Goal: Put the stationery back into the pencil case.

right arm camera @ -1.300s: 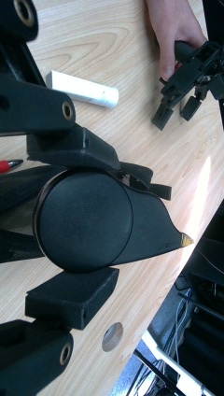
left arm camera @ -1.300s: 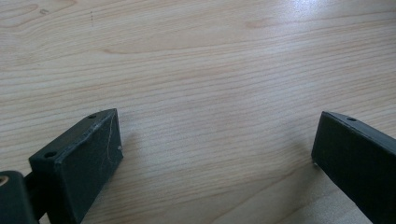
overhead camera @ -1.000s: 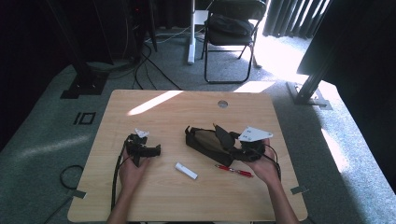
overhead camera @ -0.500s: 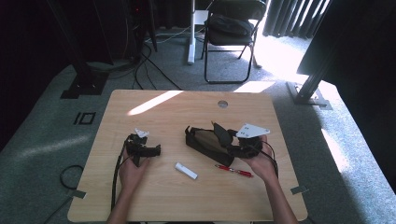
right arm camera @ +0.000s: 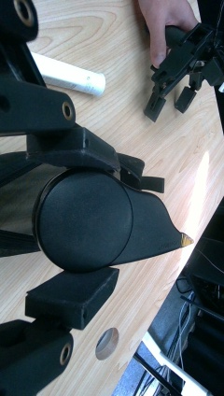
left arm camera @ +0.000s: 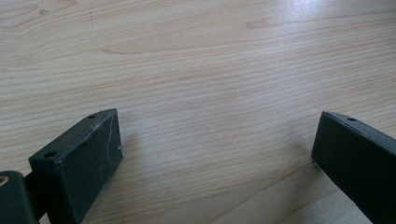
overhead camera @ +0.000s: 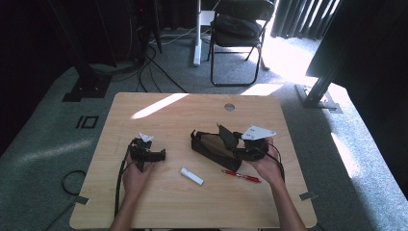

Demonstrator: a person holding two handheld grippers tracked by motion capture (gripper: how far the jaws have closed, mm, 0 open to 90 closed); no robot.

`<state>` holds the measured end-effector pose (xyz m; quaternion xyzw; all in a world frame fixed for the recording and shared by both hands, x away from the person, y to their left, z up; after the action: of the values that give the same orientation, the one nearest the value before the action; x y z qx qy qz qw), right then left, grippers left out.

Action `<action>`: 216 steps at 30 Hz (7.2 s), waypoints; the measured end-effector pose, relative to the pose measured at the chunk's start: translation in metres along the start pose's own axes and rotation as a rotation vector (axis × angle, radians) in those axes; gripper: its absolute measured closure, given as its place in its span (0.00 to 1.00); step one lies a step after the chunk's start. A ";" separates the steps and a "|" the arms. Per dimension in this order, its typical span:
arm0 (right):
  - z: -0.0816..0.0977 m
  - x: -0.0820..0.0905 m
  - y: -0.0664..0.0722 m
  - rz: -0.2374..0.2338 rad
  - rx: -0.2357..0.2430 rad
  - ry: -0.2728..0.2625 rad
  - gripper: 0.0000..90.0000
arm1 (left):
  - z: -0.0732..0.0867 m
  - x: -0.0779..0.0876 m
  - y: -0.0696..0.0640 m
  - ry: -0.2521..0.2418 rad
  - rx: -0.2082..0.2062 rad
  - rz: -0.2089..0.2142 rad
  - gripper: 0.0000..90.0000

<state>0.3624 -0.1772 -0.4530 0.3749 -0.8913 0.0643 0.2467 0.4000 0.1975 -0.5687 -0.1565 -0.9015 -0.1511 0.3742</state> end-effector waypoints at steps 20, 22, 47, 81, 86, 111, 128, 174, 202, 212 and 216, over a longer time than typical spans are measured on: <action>-0.001 -0.013 -0.002 -0.003 -0.005 0.016 0.46 | 0.000 0.000 0.000 0.000 0.000 0.000 0.02; -0.001 -0.014 -0.002 -0.005 -0.005 0.019 0.46 | 0.000 0.000 0.000 0.000 0.000 0.000 0.02; 0.003 -0.026 -0.004 -0.013 -0.016 0.039 0.46 | 0.000 0.000 0.000 -0.001 0.000 0.000 0.02; 0.011 -0.035 0.001 -0.026 -0.011 0.071 0.46 | 0.000 0.000 0.000 0.000 0.000 0.000 0.02; 0.013 -0.036 0.001 -0.026 -0.010 0.082 0.46 | 0.000 0.000 0.000 0.000 0.000 0.000 0.02; 0.018 -0.044 0.002 -0.031 -0.008 0.124 0.46 | 0.000 0.000 0.000 0.000 0.000 0.000 0.02; 0.021 -0.049 0.002 -0.035 -0.008 0.143 0.46 | 0.000 0.000 0.000 0.000 0.000 0.000 0.02; 0.027 -0.060 -0.003 -0.025 -0.028 0.232 0.46 | 0.000 0.000 0.000 0.000 0.000 0.000 0.02; 0.019 -0.046 0.001 -0.011 -0.016 0.172 0.45 | 0.000 0.000 0.000 -0.002 0.001 0.000 0.02; 0.013 -0.032 0.007 -0.004 0.001 0.119 0.56 | 0.000 0.000 0.000 -0.002 0.001 0.000 0.02; 0.013 -0.028 0.010 -0.004 0.013 0.115 0.56 | 0.000 0.000 0.000 -0.002 0.001 0.000 0.02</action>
<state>0.3668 -0.1561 -0.4774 0.3738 -0.8746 0.0908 0.2951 0.4001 0.1971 -0.5688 -0.1563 -0.9019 -0.1505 0.3734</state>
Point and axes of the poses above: each handheld gripper's, and its own axes: x roughly backward along the jaws, z roughly out of its underside, y roughly to its left, the point moved 2 cm from there along -x, roughly forward along the jaws, and after that the axes turned 11 degrees about -x, right-handed, at the moved point
